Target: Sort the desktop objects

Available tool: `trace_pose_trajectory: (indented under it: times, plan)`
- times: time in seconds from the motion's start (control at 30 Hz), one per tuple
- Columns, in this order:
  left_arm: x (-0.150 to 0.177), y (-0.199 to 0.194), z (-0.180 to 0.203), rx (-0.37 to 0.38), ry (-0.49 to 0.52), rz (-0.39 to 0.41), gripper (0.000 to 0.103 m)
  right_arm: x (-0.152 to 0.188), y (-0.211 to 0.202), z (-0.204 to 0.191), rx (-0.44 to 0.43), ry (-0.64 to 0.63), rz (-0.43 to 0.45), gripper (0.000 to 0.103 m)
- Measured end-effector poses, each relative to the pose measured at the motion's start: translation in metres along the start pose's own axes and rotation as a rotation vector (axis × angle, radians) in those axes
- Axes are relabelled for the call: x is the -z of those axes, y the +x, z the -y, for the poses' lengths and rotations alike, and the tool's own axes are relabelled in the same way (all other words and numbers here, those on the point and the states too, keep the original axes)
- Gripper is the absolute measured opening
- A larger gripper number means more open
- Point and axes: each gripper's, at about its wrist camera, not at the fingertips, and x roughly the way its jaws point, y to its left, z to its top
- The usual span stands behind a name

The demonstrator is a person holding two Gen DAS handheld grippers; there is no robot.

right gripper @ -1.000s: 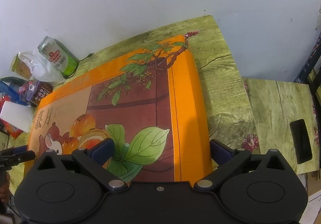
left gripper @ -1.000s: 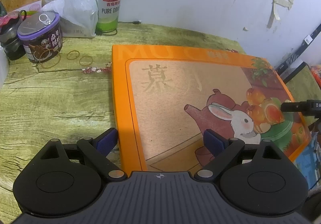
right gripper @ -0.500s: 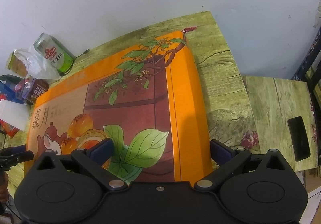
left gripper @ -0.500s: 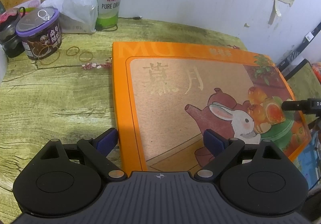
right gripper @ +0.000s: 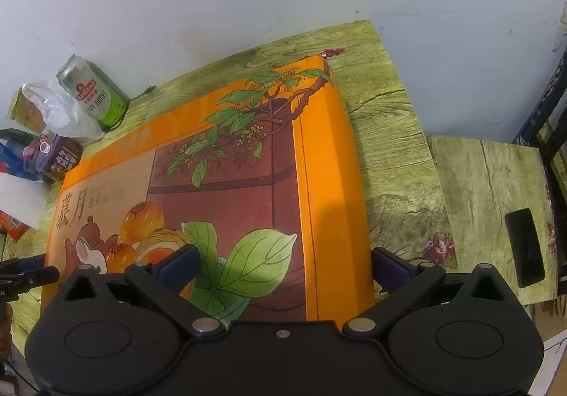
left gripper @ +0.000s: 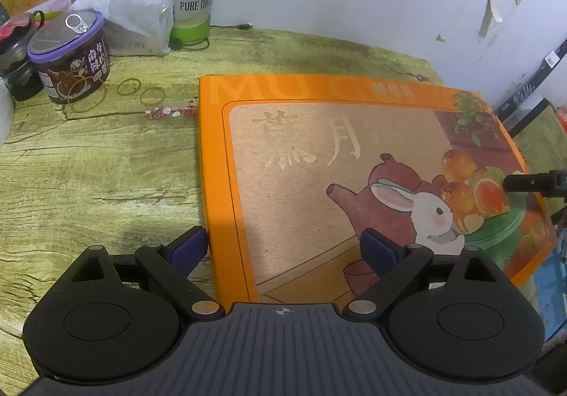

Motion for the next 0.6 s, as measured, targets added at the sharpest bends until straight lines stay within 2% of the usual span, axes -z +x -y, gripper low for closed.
trace_pose_trajectory:
  times: [0.27,0.43,0.6]
  plan:
    - [0.0,-0.006,-0.003,-0.012,-0.02,0.023,0.096,0.001,-0.011,0.003,0.025,0.004,0.035,0.103]
    - [0.0,-0.015,-0.009,-0.026,-0.051,0.043,0.096,0.009,-0.027,0.02,0.041,0.09,0.081,0.103]
    - [-0.007,-0.04,-0.003,-0.03,-0.056,0.139,0.098,0.018,-0.048,0.03,0.051,0.158,0.131,0.103]
